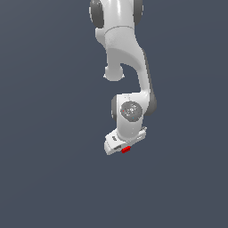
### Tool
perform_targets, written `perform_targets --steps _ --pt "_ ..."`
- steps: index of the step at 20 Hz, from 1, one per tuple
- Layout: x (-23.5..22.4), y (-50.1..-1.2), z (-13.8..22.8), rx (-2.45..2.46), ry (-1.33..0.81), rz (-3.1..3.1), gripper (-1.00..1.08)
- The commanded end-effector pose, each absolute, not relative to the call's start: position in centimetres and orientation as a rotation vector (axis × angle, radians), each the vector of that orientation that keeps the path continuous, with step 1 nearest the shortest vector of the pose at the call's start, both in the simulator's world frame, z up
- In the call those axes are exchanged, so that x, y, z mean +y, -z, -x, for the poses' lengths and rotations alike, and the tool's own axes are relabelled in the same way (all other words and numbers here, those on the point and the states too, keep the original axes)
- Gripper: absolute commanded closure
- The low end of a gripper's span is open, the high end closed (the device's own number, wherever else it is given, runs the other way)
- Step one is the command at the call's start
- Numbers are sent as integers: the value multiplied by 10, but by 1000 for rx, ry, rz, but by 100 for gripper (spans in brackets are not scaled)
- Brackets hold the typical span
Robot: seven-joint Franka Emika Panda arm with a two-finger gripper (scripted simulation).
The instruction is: Stack the red cube on top of the green cube.
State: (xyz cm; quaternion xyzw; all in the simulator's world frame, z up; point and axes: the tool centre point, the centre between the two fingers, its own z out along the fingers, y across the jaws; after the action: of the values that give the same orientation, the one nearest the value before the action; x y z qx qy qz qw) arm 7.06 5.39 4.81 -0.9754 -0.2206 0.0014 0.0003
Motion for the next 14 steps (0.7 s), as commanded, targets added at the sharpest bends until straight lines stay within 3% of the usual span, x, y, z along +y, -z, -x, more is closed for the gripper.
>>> perform_targets --steps 1,14 --pt "54 -67 -71 -693 -1 3064 108" --pt "54 -120 -72 -694 0 3064 108"
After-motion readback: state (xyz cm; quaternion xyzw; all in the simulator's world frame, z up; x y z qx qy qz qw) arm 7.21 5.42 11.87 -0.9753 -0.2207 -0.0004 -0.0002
